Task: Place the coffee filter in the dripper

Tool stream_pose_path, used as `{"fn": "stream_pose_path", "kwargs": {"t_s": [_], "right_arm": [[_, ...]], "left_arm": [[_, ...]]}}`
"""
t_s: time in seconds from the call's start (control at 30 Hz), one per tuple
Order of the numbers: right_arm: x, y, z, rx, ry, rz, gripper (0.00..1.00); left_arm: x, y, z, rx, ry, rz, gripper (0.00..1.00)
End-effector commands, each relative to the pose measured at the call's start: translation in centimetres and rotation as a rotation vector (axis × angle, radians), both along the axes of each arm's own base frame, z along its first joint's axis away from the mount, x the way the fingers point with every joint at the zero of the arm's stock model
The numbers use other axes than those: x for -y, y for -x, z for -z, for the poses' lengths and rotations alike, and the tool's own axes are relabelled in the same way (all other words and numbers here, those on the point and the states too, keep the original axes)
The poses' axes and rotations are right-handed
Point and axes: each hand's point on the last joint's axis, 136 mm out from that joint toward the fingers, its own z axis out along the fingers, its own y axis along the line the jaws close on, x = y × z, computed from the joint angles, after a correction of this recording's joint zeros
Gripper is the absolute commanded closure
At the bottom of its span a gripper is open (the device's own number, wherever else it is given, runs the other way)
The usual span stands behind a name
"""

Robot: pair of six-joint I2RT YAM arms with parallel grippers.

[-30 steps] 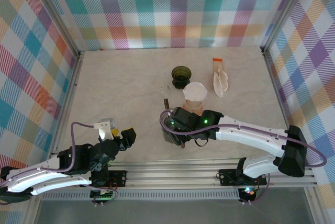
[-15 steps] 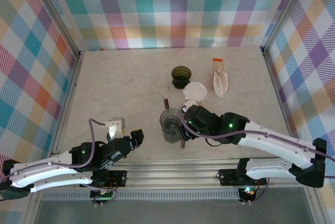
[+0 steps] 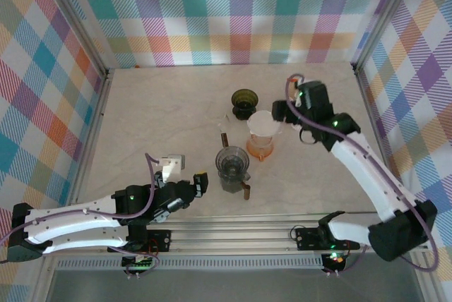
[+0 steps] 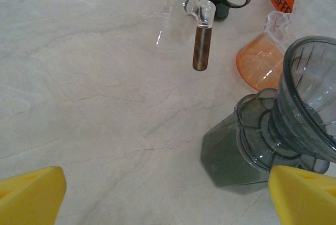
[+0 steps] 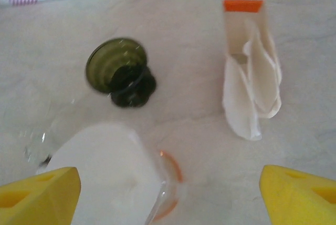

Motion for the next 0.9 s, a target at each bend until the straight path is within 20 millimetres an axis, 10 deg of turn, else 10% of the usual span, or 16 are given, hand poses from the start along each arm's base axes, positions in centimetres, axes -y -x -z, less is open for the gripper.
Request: {"fn": "stream_pose_path", "kwargs": {"t_s": [0.0,0.3,0.87], "right_arm": [[1.7,-2.7,1.4,-0.049,-0.132,0.036,0.14],[4.3,-6.9,9.8,-0.205,0.04,0.047,0.54],[5.8,-10.3,15.4,-0.285,0.134,0.063,0.66]], "left_arm": [[-1.7,-0.5,-1.0,0.0,0.011,-0.074,0.0],[-3.2,0.0,-0.9,0.007,0.141,-0.047,0.08],[-3.0,-0.4,0.5,-0.037,0.105,-0.059,0.23]]}}
